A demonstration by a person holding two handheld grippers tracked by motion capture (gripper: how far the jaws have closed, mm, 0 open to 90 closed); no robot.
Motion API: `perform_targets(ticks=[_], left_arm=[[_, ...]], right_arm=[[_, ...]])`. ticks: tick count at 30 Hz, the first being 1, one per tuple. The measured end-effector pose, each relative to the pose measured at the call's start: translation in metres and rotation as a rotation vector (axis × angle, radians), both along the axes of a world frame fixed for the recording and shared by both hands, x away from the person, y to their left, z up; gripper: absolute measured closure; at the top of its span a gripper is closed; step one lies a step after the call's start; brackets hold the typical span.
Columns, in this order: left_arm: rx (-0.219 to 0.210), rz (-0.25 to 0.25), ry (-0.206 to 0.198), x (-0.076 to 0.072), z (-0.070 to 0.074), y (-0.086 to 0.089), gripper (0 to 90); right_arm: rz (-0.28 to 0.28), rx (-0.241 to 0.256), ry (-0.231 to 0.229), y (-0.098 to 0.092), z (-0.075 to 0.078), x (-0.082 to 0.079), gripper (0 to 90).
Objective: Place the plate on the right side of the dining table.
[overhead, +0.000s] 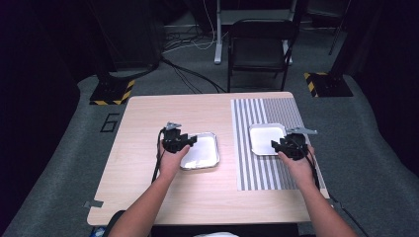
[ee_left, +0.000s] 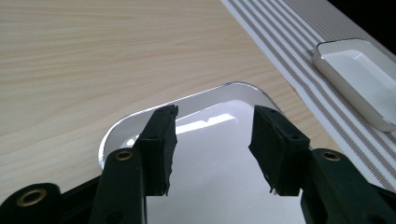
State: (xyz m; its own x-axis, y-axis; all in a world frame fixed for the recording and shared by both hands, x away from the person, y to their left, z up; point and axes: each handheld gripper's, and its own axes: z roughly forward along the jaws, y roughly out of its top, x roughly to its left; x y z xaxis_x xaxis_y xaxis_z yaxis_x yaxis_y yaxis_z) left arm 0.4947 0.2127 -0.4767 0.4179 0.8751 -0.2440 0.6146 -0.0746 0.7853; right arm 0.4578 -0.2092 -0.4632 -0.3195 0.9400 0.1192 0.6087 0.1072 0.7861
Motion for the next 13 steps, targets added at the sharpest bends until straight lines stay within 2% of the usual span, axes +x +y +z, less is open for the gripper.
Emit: perform_targets(ticks=[5,8,10,13], left_arm=[[0.020,0.010,-0.001,-0.006,-0.003,0.018,46.7],[0.034,0.011,-0.001,-0.009,-0.003,0.027,44.5],[0.071,0.020,-0.016,-0.013,-0.004,0.034,43.2],[0.119,0.037,-0.030,-0.016,-0.006,0.048,41.1]], right_arm=[[0.044,-0.005,-0.003,0.009,-0.001,-0.011,54.6],[0.083,-0.005,-0.006,0.017,-0.002,-0.018,50.3],[0.110,-0.002,-0.012,0.023,-0.002,-0.022,48.3],[0.182,-0.011,-0.035,0.033,-0.005,-0.030,45.8]])
